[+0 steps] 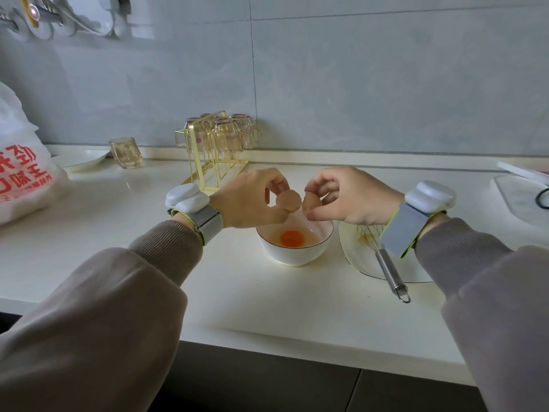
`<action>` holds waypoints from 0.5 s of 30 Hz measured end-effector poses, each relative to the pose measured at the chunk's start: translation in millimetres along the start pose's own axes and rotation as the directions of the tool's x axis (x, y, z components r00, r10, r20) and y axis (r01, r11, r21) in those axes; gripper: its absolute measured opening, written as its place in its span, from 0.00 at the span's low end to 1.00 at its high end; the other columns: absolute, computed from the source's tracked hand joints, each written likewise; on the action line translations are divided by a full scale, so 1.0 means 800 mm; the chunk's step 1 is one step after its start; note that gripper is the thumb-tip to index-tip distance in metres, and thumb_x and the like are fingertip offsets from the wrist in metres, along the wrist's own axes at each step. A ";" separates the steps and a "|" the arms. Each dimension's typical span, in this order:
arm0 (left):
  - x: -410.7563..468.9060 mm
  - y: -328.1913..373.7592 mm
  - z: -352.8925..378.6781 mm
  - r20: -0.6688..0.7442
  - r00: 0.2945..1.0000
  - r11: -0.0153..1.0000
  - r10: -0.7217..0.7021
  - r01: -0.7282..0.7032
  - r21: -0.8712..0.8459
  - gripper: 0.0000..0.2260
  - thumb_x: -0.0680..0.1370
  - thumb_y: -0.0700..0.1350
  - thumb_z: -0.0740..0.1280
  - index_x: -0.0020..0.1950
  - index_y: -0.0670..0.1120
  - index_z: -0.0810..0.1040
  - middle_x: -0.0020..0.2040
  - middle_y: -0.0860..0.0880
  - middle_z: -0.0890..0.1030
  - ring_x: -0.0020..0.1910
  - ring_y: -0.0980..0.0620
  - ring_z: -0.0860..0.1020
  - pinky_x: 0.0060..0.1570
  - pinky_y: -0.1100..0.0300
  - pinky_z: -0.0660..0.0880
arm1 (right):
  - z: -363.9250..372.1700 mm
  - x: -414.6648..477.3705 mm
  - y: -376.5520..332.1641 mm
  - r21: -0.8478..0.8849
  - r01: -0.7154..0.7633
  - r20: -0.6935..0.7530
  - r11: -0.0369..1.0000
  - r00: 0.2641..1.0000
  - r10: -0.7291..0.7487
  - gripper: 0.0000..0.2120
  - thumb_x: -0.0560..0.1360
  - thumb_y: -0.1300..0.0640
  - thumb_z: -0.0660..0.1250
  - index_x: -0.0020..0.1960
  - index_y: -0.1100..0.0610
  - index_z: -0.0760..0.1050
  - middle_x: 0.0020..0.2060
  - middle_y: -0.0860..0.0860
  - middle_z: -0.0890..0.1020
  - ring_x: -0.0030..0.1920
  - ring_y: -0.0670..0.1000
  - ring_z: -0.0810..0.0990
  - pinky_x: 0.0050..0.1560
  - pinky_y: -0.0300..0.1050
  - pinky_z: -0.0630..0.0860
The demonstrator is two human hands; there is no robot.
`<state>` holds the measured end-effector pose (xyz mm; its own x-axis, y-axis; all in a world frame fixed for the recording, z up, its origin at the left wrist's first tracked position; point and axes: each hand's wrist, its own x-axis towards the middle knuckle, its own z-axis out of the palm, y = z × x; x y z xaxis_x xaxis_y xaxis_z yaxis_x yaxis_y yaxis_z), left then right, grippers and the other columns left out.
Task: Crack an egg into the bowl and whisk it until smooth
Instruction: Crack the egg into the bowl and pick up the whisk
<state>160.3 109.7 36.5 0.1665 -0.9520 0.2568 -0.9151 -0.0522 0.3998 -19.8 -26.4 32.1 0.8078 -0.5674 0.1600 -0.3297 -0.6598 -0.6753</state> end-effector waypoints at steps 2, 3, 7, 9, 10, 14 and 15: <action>0.001 -0.002 -0.001 -0.013 1.000 1.000 0.015 -0.015 -0.002 0.15 0.74 0.51 0.76 0.59 0.53 0.78 0.49 0.60 0.79 0.43 0.58 0.75 0.40 0.64 0.70 | -0.002 0.000 0.000 -0.002 0.005 -0.002 1.000 1.000 -0.005 0.18 0.65 0.53 0.83 0.51 0.45 0.81 0.50 0.45 0.88 0.50 0.52 0.88 0.61 0.57 0.83; 0.001 -0.004 -0.001 -0.022 1.000 1.000 0.022 -0.023 -0.014 0.15 0.74 0.51 0.76 0.59 0.52 0.79 0.48 0.61 0.79 0.42 0.57 0.76 0.40 0.64 0.71 | -0.003 0.000 0.000 0.000 0.007 -0.003 1.000 1.000 -0.007 0.18 0.65 0.54 0.83 0.51 0.46 0.81 0.50 0.46 0.88 0.50 0.53 0.88 0.61 0.57 0.83; 0.001 -0.009 0.001 -0.083 0.996 0.994 0.029 -0.037 -0.099 0.15 0.72 0.48 0.77 0.58 0.52 0.81 0.46 0.61 0.82 0.41 0.57 0.78 0.40 0.68 0.73 | 0.000 0.000 0.001 0.024 0.008 -0.011 1.000 1.000 -0.007 0.20 0.64 0.54 0.84 0.51 0.46 0.80 0.49 0.47 0.89 0.49 0.53 0.89 0.60 0.59 0.83; 0.001 -0.010 0.004 -0.099 0.994 0.986 0.034 -0.050 -0.160 0.15 0.71 0.45 0.78 0.56 0.52 0.81 0.45 0.60 0.83 0.38 0.61 0.78 0.38 0.71 0.73 | 0.003 0.000 0.000 0.039 0.009 -0.012 0.999 1.000 -0.008 0.20 0.63 0.54 0.84 0.52 0.46 0.80 0.49 0.46 0.89 0.48 0.51 0.90 0.60 0.58 0.83; 0.001 -0.010 0.005 -0.101 0.994 0.980 0.033 -0.052 -0.191 0.15 0.71 0.45 0.78 0.55 0.52 0.81 0.45 0.59 0.84 0.37 0.62 0.78 0.38 0.71 0.72 | 0.005 -0.001 0.000 0.048 0.014 -0.013 0.999 1.000 -0.013 0.20 0.64 0.54 0.84 0.52 0.46 0.81 0.49 0.46 0.89 0.47 0.50 0.90 0.60 0.57 0.83; 0.001 -0.008 0.009 -0.104 0.995 0.965 0.015 -0.042 -0.259 0.22 0.64 0.63 0.75 0.53 0.54 0.83 0.43 0.60 0.85 0.38 0.62 0.79 0.39 0.70 0.73 | 0.008 -0.006 -0.006 0.093 0.061 -0.031 0.994 0.998 -0.059 0.19 0.66 0.58 0.84 0.51 0.47 0.80 0.50 0.46 0.87 0.46 0.50 0.90 0.60 0.51 0.83; 0.001 -0.009 0.009 -0.099 0.995 0.967 0.019 -0.043 -0.249 0.23 0.63 0.64 0.75 0.53 0.54 0.84 0.44 0.61 0.85 0.38 0.62 0.78 0.40 0.69 0.74 | 0.008 -0.007 -0.007 0.108 0.069 -0.037 0.992 0.997 -0.065 0.18 0.67 0.59 0.84 0.50 0.47 0.80 0.49 0.45 0.87 0.46 0.49 0.90 0.59 0.48 0.83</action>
<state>164.0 107.0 27.3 0.1847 -0.9184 0.3498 -0.8008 0.0656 0.5953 -19.6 -16.4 30.7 0.8090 -0.5409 0.2302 -0.2185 -0.6402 -0.7365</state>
